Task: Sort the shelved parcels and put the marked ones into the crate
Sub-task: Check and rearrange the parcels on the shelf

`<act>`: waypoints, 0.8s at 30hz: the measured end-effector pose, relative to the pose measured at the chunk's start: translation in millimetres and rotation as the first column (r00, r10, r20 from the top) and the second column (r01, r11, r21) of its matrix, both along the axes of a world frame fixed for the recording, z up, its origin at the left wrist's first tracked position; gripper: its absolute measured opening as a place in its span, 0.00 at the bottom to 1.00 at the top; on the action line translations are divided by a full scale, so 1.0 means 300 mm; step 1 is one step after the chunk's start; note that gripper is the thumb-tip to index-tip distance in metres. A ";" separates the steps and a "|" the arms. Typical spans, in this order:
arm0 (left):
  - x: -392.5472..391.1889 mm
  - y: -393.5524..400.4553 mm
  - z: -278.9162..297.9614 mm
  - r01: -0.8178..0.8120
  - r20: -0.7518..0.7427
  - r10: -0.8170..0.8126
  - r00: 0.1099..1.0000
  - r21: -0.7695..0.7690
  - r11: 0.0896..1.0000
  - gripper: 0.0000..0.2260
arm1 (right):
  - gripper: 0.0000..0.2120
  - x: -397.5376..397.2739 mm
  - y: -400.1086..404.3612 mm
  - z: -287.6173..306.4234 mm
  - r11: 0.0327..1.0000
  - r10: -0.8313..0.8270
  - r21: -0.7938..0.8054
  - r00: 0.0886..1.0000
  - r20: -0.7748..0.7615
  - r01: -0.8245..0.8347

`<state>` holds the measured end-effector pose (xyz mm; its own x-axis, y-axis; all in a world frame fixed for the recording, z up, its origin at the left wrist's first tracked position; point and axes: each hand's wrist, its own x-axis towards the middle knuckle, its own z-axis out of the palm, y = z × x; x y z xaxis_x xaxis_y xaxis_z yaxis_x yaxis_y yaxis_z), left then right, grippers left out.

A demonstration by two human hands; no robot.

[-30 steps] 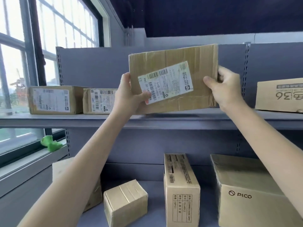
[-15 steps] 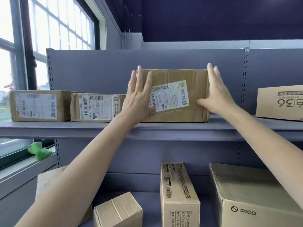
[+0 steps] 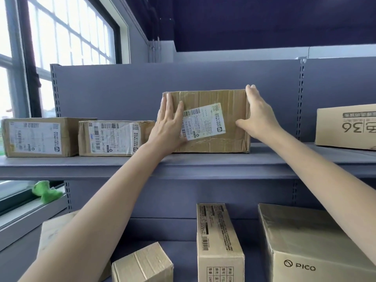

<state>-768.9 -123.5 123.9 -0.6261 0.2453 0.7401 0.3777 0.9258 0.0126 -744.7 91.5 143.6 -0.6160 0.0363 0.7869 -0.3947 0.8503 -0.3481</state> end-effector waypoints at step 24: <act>0.345 0.373 -0.033 0.161 0.035 -0.166 0.986 0.117 0.980 0.31 | 0.32 0.322 0.394 -0.065 0.995 -0.016 0.099 0.995 0.103 0.006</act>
<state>-665.4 -11.5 113.9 -0.6172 0.2626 0.7417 0.5203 0.8434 0.1343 -648.1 209.7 124.1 -0.6944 -0.0310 0.7190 -0.3516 0.8863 -0.3013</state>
